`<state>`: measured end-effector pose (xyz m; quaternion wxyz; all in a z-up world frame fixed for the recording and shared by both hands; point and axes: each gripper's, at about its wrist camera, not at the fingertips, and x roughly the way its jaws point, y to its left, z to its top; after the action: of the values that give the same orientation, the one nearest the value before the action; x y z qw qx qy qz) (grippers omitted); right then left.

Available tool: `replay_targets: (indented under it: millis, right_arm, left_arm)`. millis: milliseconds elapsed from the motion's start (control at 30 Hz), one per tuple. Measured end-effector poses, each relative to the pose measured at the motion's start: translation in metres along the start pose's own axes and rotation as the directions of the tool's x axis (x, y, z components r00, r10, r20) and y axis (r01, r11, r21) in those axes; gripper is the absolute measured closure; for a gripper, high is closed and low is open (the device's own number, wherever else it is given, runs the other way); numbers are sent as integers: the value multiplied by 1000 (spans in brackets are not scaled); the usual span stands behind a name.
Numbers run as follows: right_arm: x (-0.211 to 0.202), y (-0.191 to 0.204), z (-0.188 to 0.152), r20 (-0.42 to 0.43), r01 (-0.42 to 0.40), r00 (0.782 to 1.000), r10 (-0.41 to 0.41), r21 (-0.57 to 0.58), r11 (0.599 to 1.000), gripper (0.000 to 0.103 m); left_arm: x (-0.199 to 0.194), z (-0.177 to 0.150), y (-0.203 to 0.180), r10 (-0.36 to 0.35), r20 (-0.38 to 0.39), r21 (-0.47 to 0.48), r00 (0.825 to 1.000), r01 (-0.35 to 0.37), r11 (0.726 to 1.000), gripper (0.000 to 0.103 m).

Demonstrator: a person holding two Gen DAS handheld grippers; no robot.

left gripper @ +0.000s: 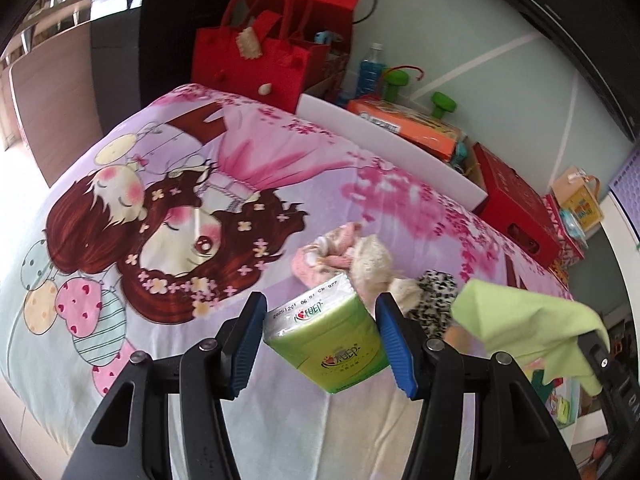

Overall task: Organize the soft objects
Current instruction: 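Carry the tissue pack and light green cloth over the white tray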

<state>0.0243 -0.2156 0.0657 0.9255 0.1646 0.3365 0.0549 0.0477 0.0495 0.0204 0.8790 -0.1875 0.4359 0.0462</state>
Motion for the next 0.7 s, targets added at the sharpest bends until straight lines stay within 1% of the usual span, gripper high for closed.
replay_targets:
  millis: [200, 467, 567, 700]
  right_arm:
    - [-26, -41, 14, 81, 80, 993, -88, 89, 993, 99]
    - [-41, -102, 23, 97, 149, 980, -174, 224, 963, 99]
    - [-50, -121, 25, 113, 171, 972, -207, 267, 948, 99]
    - [-61, -143, 26, 139, 207, 955, -263, 326, 923, 99]
  left_arm:
    - [-5, -3, -23, -30, 6, 53, 1000, 30, 998, 45]
    - [-5, -9, -66, -73, -17, 150, 997, 75, 986, 45]
    - [-6, -8, -84, -92, -24, 179, 996, 95, 979, 45]
    - [-6, -8, -115, -123, -43, 230, 992, 129, 965, 45]
